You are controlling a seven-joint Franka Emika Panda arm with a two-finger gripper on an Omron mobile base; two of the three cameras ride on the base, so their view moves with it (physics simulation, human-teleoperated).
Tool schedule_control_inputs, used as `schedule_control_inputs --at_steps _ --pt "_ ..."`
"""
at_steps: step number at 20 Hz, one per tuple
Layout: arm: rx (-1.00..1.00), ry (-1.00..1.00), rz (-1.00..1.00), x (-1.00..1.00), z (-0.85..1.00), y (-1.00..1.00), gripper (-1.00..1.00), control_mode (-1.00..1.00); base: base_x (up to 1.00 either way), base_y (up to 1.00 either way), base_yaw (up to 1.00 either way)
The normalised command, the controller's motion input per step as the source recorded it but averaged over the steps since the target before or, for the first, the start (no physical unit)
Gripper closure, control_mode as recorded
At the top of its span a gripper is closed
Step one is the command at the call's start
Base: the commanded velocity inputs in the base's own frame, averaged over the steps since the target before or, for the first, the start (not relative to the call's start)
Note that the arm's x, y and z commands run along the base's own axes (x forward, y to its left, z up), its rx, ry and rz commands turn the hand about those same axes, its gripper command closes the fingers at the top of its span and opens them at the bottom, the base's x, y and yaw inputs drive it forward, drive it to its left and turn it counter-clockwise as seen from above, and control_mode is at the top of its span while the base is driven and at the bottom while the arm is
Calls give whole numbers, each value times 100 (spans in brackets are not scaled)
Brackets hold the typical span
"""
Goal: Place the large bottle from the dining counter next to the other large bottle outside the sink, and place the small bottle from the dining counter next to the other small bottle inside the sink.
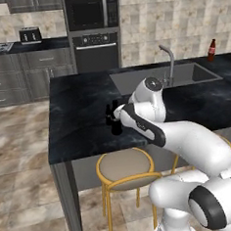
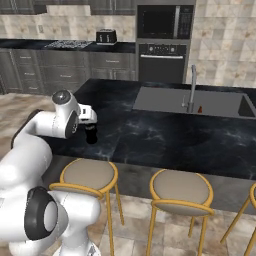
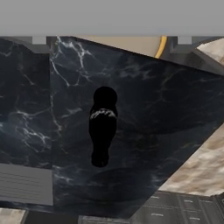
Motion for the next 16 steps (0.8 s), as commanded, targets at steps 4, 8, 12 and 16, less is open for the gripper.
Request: schedule_control_inputs --at_steps 4,8,12,16 --pt "0 -2 0 21 -16 0 -100 -100 0 0 0" --pt "0 0 0 24 -9 0 -100 -100 0 0 0" --pt "0 0 0 23 -5 3 -100 -100 0 0 0" --pt "0 0 0 22 -2 9 -100 -100 0 0 0"
